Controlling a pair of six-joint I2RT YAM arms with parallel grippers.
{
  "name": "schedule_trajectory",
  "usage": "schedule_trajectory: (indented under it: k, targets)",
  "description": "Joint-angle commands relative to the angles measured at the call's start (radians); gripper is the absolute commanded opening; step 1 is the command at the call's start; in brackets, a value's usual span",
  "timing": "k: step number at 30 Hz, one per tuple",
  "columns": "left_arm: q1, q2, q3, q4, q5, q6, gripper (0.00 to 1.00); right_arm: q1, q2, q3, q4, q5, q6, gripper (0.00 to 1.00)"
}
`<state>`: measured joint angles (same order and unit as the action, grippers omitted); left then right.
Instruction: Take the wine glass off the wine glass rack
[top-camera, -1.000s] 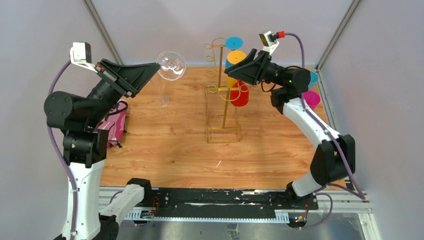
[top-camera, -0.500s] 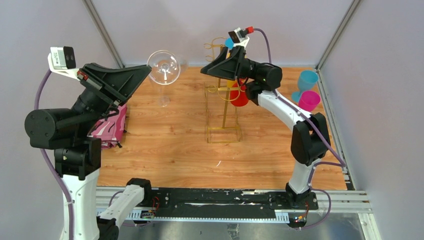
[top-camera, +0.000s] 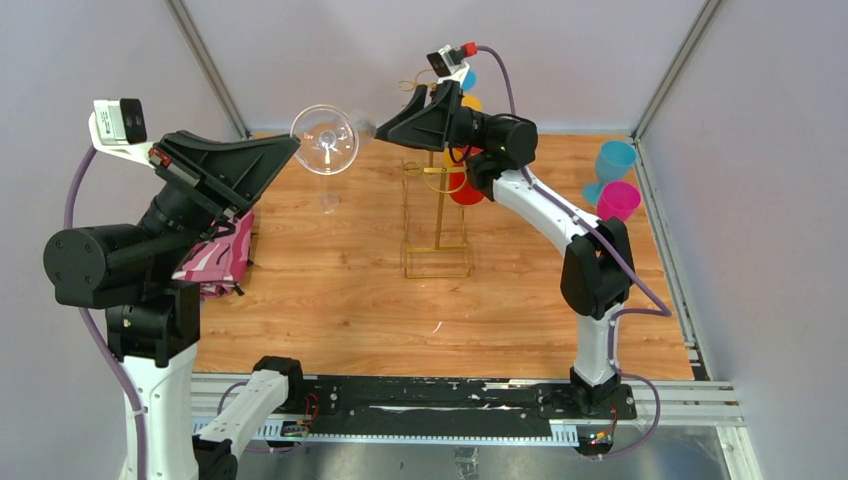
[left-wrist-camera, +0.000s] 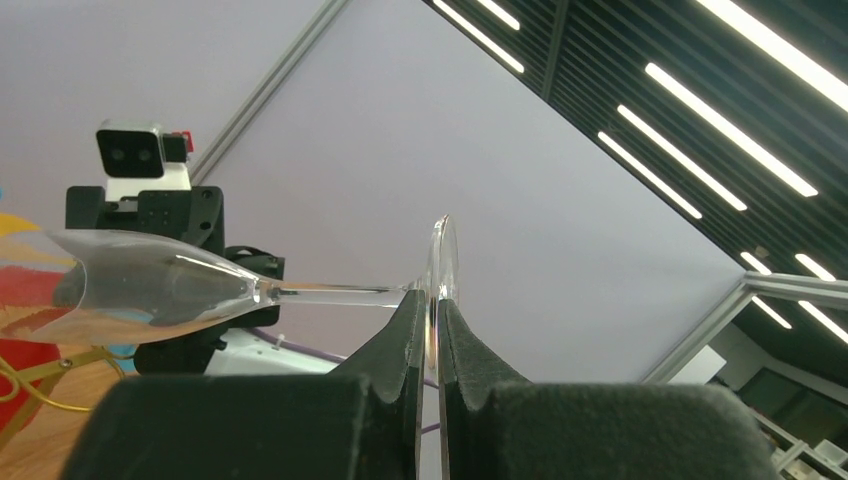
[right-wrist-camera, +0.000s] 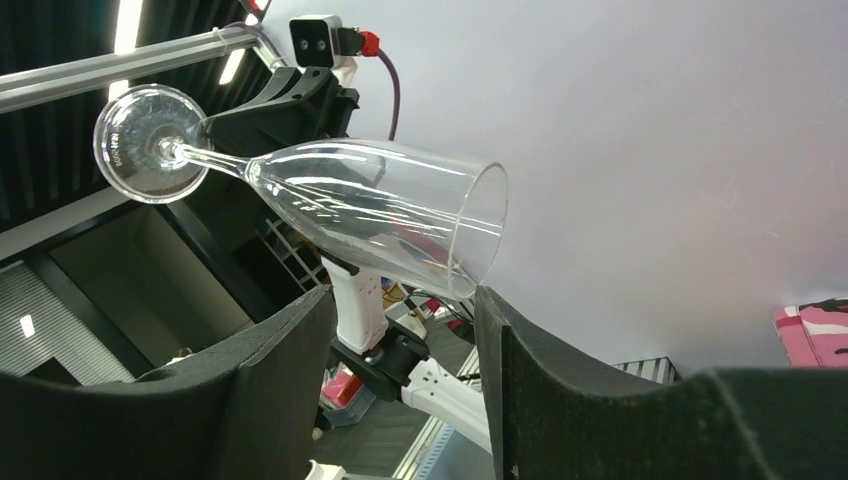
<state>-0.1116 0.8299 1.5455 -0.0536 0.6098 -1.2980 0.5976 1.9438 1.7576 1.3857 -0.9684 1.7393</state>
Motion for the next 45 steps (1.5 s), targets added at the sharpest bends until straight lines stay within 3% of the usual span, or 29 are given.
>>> schedule_trajectory:
  k: [1, 14, 21, 31, 39, 42, 45]
  targets:
    - [0.003, -0.006, 0.010, 0.037, 0.018, -0.014, 0.00, 0.023, -0.006, 0.000, -0.049, 0.000, -0.066, 0.59]
    - [0.003, -0.051, -0.084, 0.046, -0.004, -0.019, 0.00, 0.052, 0.027, 0.059, -0.019, 0.010, -0.020, 0.58]
    - [0.003, -0.059, -0.131, 0.048, -0.014, -0.008, 0.00, 0.059, -0.012, 0.004, 0.069, 0.020, 0.039, 0.53]
    - [0.003, -0.047, -0.146, 0.050, -0.046, 0.027, 0.00, 0.057, -0.259, -0.212, 0.124, 0.038, -0.003, 0.47]
    - [0.003, -0.063, -0.204, 0.049, -0.071, 0.042, 0.00, 0.056, -0.459, -0.348, -0.015, 0.024, -0.164, 0.45]
    - [0.003, -0.074, -0.224, 0.049, -0.076, 0.045, 0.00, 0.057, -0.502, -0.374, -0.050, 0.024, -0.192, 0.40]
    - [0.003, -0.077, -0.239, 0.050, -0.073, 0.046, 0.00, 0.057, -0.532, -0.388, -0.125, 0.028, -0.236, 0.27]
